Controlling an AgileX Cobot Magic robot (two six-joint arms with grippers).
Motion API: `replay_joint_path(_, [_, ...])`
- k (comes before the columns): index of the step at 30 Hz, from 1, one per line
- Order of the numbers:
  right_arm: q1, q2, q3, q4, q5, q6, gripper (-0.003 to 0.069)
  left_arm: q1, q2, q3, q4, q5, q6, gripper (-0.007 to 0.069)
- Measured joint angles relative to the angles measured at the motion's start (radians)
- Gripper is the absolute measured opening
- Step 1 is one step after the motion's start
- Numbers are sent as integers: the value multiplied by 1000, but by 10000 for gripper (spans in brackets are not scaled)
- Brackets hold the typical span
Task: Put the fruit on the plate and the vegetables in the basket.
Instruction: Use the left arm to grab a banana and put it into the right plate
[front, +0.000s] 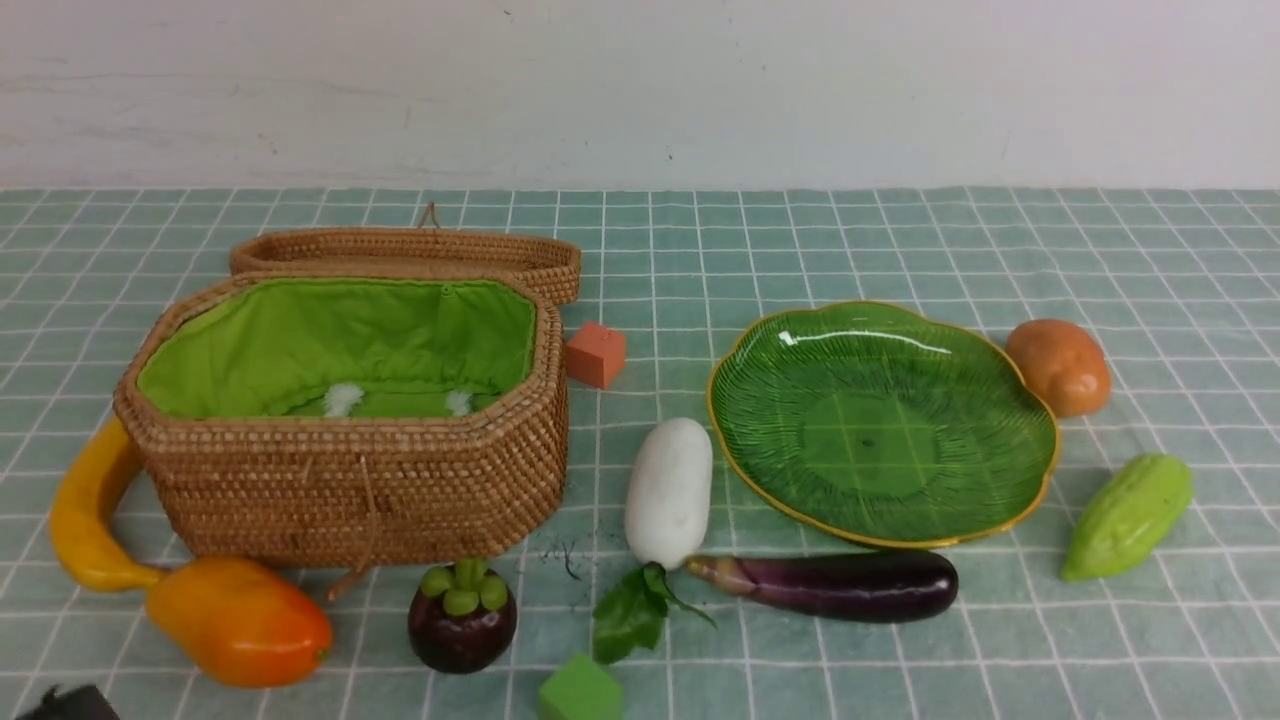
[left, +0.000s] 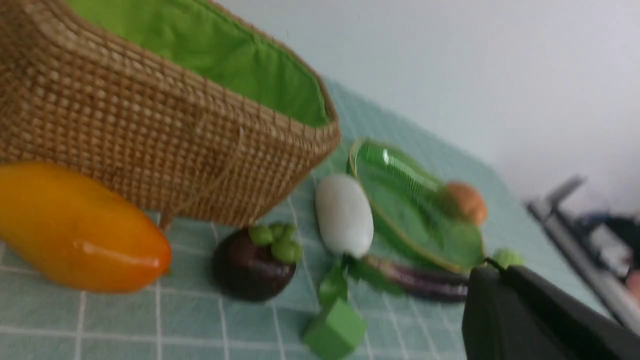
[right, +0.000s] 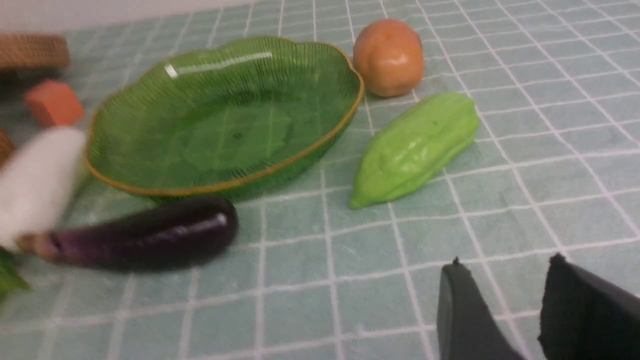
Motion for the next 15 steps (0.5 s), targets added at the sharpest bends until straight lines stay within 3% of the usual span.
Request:
replay_joint_path(3, [0, 0, 0, 231, -121, 147, 241, 0, 121, -121, 89, 201, 27, -13])
replay_joint_path(8, [0, 0, -1, 381, -193, 197, 234, 0, 202, -185, 199, 266, 27, -13])
replay_joint_path(11, [33, 5, -96, 427, -9, 174, 205, 0, 284, -212, 291, 297, -39, -13])
replay_joint_path(13, [64, 31, -178, 426, 109, 102, 192, 0, 332, -225, 312, 320, -64, -13])
replay_joint_path(15, [118, 126, -359, 424, 273, -48, 175, 0, 424, -255, 335, 352, -80, -13])
